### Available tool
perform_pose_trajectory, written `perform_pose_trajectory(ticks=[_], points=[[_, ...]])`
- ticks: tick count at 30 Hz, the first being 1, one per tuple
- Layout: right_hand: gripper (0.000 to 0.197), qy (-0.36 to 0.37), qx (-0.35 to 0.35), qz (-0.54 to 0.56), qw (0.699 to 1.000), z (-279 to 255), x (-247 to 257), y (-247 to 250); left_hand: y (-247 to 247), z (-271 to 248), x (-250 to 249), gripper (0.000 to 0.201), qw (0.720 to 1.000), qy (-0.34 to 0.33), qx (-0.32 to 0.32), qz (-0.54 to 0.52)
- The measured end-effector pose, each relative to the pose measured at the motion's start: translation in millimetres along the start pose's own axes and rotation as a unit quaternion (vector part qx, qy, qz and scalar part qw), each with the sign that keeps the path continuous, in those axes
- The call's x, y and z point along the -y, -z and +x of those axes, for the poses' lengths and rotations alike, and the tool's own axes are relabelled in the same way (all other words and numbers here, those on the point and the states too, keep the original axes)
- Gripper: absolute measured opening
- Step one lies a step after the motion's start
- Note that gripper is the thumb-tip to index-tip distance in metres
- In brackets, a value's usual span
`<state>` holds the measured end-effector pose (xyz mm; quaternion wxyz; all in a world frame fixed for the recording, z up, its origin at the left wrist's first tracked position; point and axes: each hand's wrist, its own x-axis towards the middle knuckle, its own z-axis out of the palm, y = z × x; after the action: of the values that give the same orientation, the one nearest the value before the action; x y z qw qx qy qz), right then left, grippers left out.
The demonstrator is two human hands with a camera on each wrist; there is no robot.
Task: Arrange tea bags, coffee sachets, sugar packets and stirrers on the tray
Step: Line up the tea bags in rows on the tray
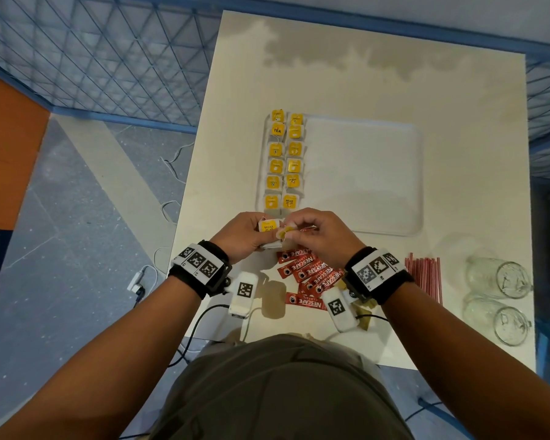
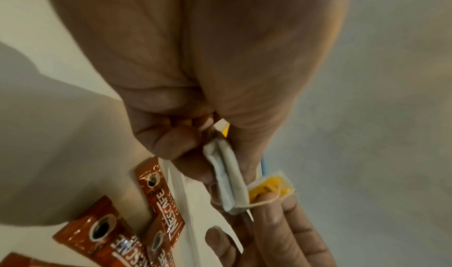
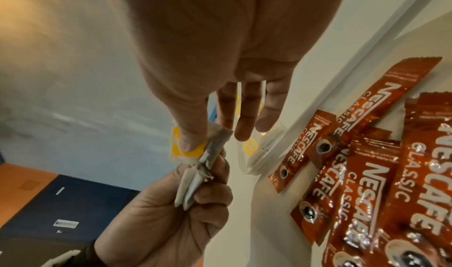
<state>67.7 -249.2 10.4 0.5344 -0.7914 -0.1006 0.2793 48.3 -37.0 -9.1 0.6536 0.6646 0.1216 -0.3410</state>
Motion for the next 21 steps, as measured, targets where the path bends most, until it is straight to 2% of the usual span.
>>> perform_pose_trajectory(ticks=[2,5,8,10,12,17,21], points=[[0.008,-0.021,-0.034,-0.002,0.999,4,-1,2,0,1,-5,0.008,1.0,-0.014,-0.014,0.016],[0.012,-0.037,-0.075,-0.008,0.996,13,-8,7,5,9,-7,0.017,0.997,-0.017,-0.05,0.049],[0.008,-0.069,-0.106,0.006,0.992,21,-11,12,13,17,-11,0.012,0.996,-0.006,-0.071,0.057],[0.006,-0.093,-0.119,0.011,0.988,28,-14,14,18,21,-16,0.019,0.995,-0.005,-0.071,0.072],[0.007,-0.109,-0.126,0.019,0.986,34,-17,14,25,25,-21,0.03,0.992,-0.009,-0.067,0.11],[0.01,-0.113,-0.127,-0.052,0.984,48,-24,4,26,38,-27,0.043,0.97,-0.021,-0.073,0.232],[0.011,-0.105,-0.113,-0.106,0.982,51,-24,-6,20,47,-29,0.041,0.964,-0.011,-0.068,0.257]])
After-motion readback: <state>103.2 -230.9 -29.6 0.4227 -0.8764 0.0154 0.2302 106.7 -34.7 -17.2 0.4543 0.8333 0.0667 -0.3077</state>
